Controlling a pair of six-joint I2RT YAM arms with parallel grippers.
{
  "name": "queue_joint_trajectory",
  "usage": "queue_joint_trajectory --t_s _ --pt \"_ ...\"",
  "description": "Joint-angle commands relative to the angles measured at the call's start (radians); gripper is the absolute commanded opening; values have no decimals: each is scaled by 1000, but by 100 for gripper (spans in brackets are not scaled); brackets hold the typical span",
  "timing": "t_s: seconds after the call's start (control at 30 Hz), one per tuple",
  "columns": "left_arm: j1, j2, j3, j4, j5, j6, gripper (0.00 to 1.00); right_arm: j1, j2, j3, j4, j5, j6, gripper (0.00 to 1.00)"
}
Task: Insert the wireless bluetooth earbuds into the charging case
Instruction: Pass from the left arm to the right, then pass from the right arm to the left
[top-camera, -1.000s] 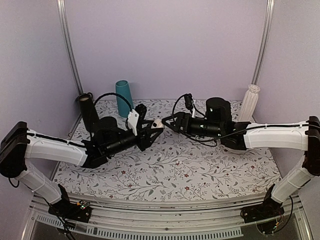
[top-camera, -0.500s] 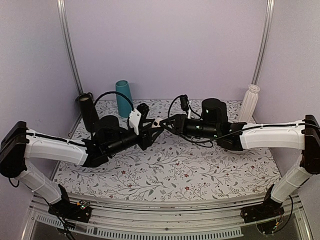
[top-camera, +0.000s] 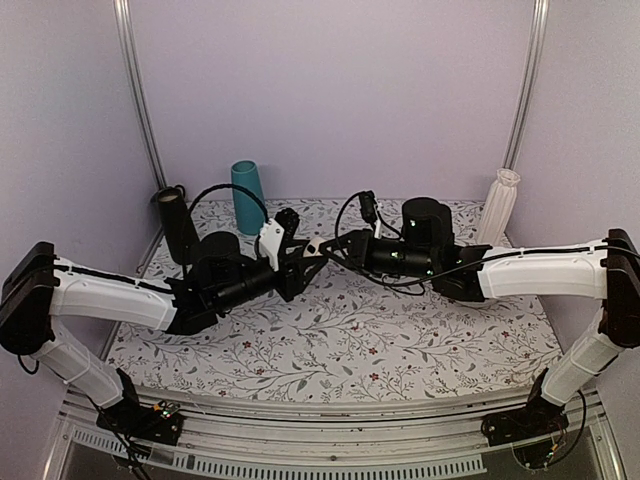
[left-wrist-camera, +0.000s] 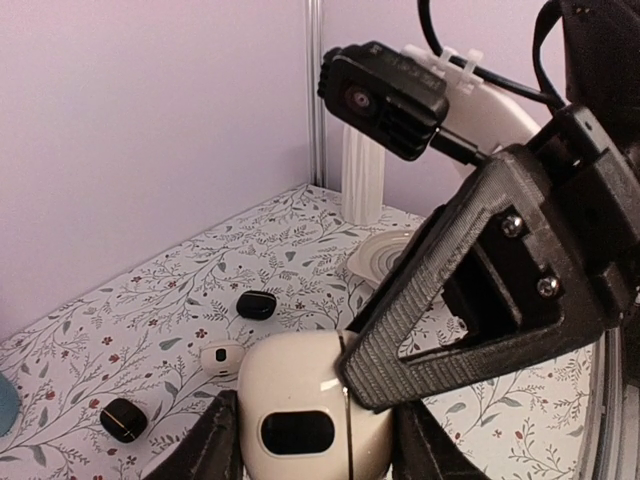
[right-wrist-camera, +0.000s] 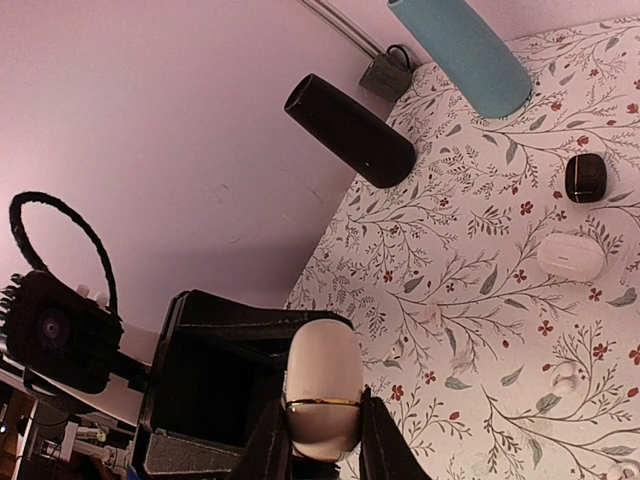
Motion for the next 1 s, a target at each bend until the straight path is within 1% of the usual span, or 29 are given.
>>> queue_joint_trajectory --t_s 0.0,0.07,0.13,0.23,0.27,0.4,0.5,0.67,0.77,0.9,0.97 --pt "-27 5 29 14 43 -2 46 8 9 26 8 -14 -21 4" --pt "-27 -1 26 4 49 -7 58 8 -8 15 4 7 -33 3" --pt "-27 -9 16 -1 60 -13 68 7 -24 8 -18 32 -54 3" --pt "-23 -29 -2 -7 94 -16 81 4 -50 -1 -41 52 -98 3" --pt "-21 -35 -7 -11 106 -17 82 3 -58 -4 -46 51 -111 3" --pt "11 -66 -17 -51 195 -46 82 -17 -83 -12 -71 4 -171 3" --pt "57 -107 -45 -57 294 -80 81 -34 -113 -15 -110 -29 -238 3" --pt "154 -151 -57 -76 543 -151 80 -38 -146 4 -195 -65 -375 3" --pt "208 -153 -48 -74 692 -213 79 -41 -160 16 -224 -133 -442 3" --pt "258 -114 0 -83 861 -279 74 -41 -179 33 -266 -212 -525 3" --pt "267 -99 16 -58 916 -315 71 -40 -182 48 -293 -235 -553 3"
